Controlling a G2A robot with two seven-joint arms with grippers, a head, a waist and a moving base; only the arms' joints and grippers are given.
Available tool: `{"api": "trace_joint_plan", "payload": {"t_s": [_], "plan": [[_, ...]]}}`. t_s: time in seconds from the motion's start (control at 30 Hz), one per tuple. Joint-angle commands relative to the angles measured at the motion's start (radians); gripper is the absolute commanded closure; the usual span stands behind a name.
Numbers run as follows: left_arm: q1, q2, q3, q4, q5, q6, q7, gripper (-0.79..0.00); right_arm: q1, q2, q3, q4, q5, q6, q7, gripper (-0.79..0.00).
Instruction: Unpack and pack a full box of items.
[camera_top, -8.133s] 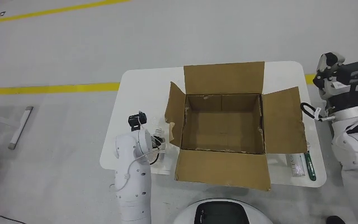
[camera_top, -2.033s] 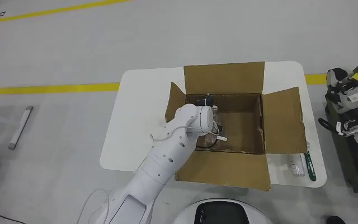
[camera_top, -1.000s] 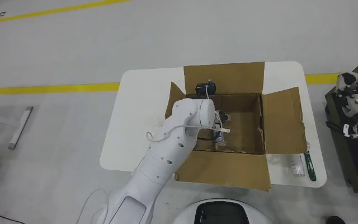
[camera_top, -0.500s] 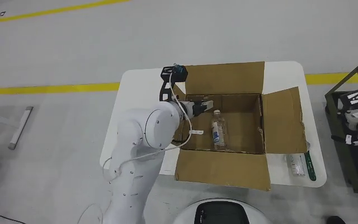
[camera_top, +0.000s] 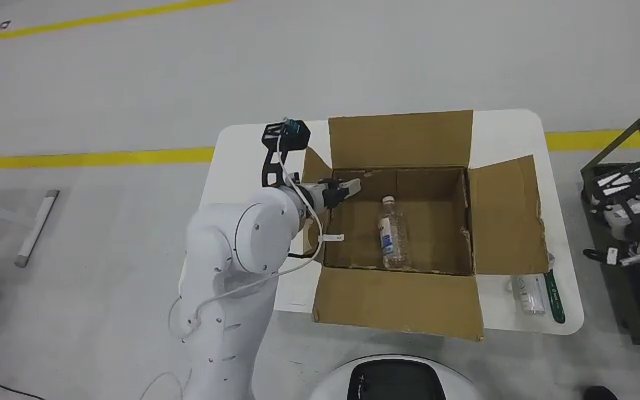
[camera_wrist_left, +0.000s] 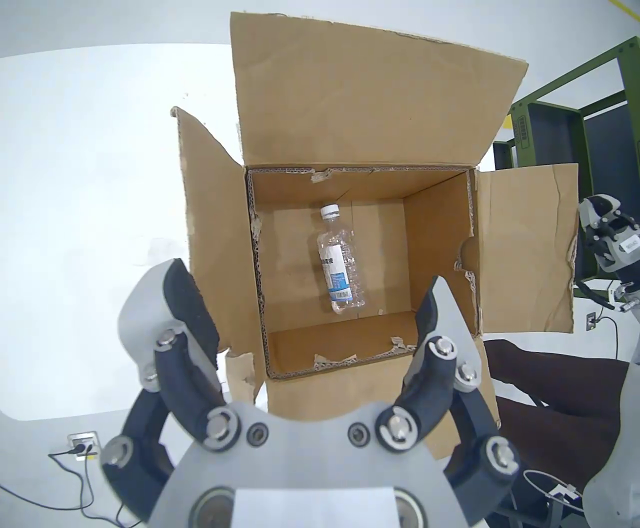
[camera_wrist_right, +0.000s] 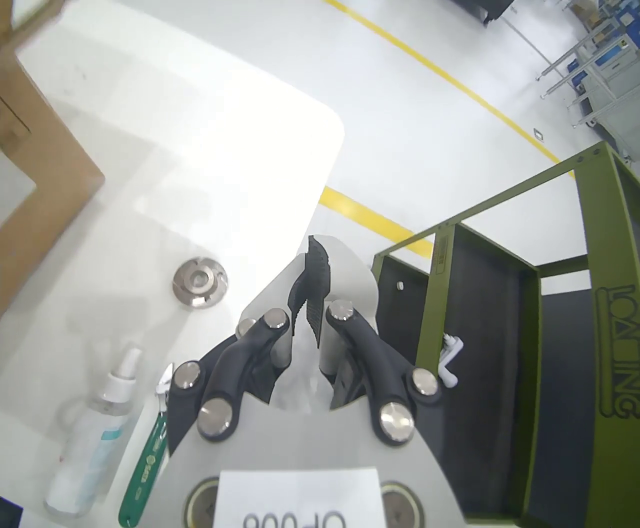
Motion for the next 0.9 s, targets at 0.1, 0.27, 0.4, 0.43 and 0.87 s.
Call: {"api": "trace_joint_plan", "payload": {"t_s": [0.1, 0.27, 0.4, 0.43, 0.87], "plan": [[0.0, 0.0, 0.0, 0.0, 0.0, 0.0, 0.0, -0.785, 0.157, 0.005, -0.108, 0.086, 0.003, 0.015, 0.267, 0.0], [0.0, 0.0, 0.0, 0.0, 0.0, 0.0, 0.0, -0.785, 0.368, 0.011, -0.207, 0.246, 0.034, -0.036, 0.405, 0.0], [0.0, 0.0, 0.0, 0.0, 0.0, 0.0, 0.0, -0.785, 0.439, 0.012, -0.259, 0.31, 0.075, -0.059, 0.479, 0.0], [0.0, 0.0, 0.0, 0.0, 0.0, 0.0, 0.0, -0.785, 0.442, 0.012, -0.264, 0.313, 0.08, -0.059, 0.484, 0.0], [0.0, 0.0, 0.0, 0.0, 0.0, 0.0, 0.0, -0.785, 0.43, 0.011, -0.27, 0.315, 0.093, -0.05, 0.462, 0.0]]}}
